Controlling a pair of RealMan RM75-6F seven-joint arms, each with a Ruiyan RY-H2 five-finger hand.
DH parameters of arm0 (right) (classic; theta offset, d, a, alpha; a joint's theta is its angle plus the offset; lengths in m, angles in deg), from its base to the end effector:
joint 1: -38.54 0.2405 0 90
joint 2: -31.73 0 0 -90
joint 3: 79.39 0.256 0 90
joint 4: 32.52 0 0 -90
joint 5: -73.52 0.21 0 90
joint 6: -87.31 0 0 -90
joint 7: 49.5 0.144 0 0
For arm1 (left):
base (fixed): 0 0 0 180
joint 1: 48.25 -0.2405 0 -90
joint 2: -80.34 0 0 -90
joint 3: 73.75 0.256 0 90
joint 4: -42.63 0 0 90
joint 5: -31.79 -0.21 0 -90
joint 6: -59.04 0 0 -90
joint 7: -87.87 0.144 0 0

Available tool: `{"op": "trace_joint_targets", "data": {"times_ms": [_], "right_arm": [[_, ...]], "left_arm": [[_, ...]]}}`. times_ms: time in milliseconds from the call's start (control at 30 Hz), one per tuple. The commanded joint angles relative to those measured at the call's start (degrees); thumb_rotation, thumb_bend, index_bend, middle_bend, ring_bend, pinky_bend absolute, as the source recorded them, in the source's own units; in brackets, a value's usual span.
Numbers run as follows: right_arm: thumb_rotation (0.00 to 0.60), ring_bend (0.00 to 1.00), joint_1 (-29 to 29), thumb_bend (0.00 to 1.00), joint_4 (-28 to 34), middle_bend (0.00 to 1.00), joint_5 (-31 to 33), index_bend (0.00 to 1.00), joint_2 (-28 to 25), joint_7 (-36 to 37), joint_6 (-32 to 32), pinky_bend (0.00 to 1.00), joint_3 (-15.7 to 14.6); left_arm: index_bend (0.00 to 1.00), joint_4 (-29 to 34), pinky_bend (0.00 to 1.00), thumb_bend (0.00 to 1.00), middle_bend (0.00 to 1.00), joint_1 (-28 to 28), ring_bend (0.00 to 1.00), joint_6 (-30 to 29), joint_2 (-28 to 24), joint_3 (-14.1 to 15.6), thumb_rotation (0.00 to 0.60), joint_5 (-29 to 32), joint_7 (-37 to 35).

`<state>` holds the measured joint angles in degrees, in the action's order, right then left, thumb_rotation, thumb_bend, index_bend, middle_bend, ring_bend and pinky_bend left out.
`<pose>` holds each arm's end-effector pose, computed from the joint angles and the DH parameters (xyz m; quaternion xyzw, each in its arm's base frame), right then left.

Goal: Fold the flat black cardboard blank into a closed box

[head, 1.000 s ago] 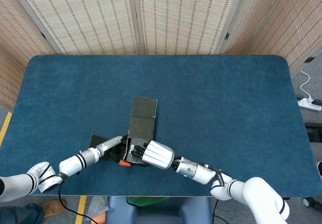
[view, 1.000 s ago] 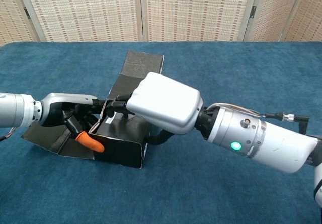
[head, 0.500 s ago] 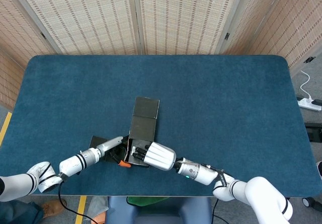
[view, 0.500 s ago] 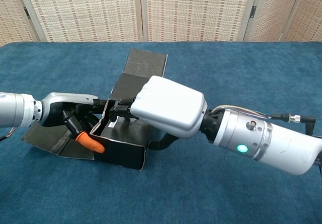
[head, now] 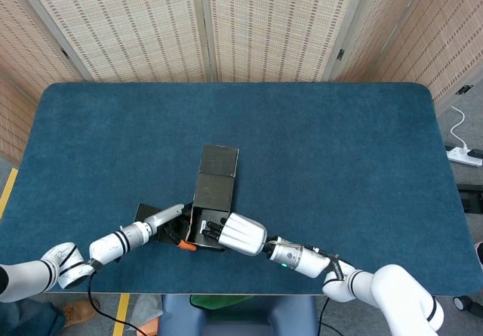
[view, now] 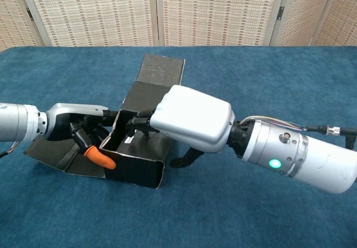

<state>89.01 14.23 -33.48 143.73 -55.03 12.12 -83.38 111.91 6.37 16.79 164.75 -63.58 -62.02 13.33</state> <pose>-0.0905 -0.2956 -0.1083 0.8365 -0.0066 0.4890 0.2473 -0.1916 0.3430 -0.0335 -0.6382 -0.6984 -0.3098 0.0944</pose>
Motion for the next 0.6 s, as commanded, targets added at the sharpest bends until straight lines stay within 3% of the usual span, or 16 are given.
{"op": "trace_joint_targets", "data": {"times_ms": [33,267,600], "right_arm": [[0.600,0.75,0.1,0.02,0.0,0.40,-0.1,0.33,0.1,-0.1,-0.1,1.00,0.2],[0.600,0.75,0.7,0.02,-0.6,0.39,-0.1,0.33,0.6,-0.5,0.5,1.00,0.6],[0.600,0.75,2.4,0.02,-1.4,0.38,0.1,0.33,1.5,-0.7,1.9,1.00,1.6]], "left_arm": [[0.00,0.1,0.85,0.19,0.00,0.1,0.58,0.0,-0.1,0.1,0.600,-0.1,-0.1],[0.01,0.2,0.84,0.19,0.03,0.2,0.58,0.3,0.0,0.3,0.600,-0.2,-0.2],[0.22,-0.3,0.84,0.19,0.22,-0.2,0.58,0.4,1.1,-0.2,0.600,0.8,0.7]]}}
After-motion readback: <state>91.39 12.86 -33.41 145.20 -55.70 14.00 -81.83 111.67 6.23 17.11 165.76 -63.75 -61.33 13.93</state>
